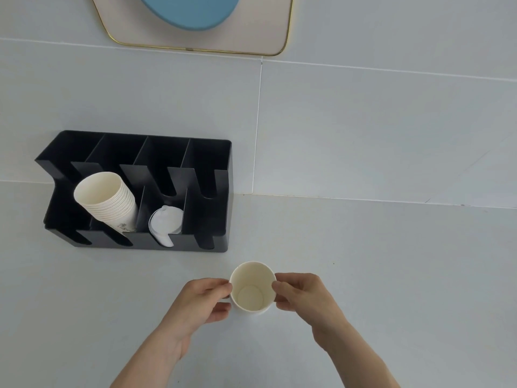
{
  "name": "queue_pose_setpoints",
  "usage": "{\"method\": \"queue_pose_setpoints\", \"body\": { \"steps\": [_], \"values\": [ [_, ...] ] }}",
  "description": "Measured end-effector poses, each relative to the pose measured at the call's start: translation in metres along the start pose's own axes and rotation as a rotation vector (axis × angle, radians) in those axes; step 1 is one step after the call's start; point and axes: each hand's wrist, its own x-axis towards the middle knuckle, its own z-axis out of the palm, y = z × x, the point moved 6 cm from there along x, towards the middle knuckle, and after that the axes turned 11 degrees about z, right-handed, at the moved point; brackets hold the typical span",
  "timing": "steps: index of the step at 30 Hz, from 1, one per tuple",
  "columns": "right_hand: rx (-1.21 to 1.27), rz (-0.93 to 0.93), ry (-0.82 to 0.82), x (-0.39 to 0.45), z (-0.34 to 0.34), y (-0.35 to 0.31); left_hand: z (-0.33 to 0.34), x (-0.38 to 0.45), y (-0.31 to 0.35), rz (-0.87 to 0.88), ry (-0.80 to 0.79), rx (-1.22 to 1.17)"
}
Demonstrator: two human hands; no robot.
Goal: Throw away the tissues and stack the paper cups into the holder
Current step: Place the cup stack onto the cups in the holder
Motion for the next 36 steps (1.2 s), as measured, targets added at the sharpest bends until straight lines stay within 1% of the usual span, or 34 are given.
{"method": "queue_pose_setpoints", "body": {
  "steps": [9,14,19,23,26,31,36],
  "values": [
    [0.007,0.012,0.021,-0.007,0.001,-0.005,0.000,-0.006,0.009,0.015,-0.002,-0.062],
    [-0.011,-0.047,0.043,-0.019,0.004,-0.026,-0.016,-0.010,0.026,0.054,-0.016,-0.061],
    [-0.018,-0.120,0.062,-0.043,0.017,-0.073,-0.047,-0.013,0.057,0.119,-0.031,-0.071],
    [-0.009,-0.166,0.077,-0.061,0.037,-0.120,-0.087,-0.015,0.088,0.185,-0.038,-0.077],
    [-0.006,-0.217,0.072,-0.069,0.057,-0.158,-0.121,-0.016,0.115,0.233,-0.028,-0.080],
    [0.019,-0.303,0.076,-0.076,0.097,-0.223,-0.188,-0.012,0.157,0.288,0.039,-0.097],
    [0.031,-0.357,0.080,-0.077,0.138,-0.286,-0.253,0.000,0.198,0.354,0.064,-0.125]
  ]
}}
